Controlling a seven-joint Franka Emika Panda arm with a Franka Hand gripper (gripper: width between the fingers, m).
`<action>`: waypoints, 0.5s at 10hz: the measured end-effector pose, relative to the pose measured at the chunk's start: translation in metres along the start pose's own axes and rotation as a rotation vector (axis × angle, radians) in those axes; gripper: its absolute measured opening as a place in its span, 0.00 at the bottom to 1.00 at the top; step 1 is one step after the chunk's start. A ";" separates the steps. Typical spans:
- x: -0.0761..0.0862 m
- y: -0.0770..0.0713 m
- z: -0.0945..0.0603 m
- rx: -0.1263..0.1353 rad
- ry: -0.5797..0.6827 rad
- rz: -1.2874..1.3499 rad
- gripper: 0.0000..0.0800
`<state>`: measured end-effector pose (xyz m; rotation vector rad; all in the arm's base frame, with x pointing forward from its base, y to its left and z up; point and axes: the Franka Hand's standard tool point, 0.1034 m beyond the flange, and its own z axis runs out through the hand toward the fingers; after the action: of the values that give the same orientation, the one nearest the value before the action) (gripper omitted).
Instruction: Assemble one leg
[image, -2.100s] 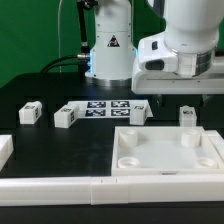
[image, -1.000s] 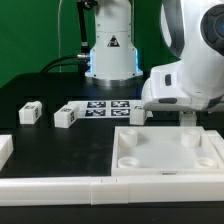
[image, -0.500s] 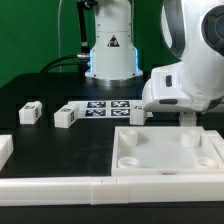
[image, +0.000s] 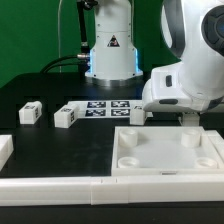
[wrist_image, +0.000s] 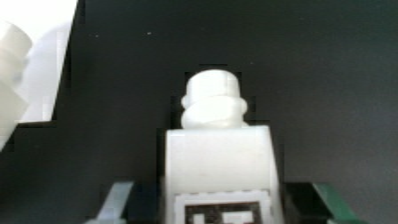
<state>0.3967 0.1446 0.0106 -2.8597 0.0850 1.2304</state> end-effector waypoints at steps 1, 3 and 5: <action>0.000 0.000 0.000 0.000 0.000 0.000 0.36; -0.009 0.002 -0.012 -0.006 -0.006 -0.001 0.36; -0.028 0.005 -0.038 -0.011 -0.016 -0.002 0.36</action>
Offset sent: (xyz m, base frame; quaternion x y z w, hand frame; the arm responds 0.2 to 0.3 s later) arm 0.0052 -0.0145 0.0606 -0.0329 -0.0243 0.0070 0.9991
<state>0.4051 0.1390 0.0569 -2.8584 0.0749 1.2571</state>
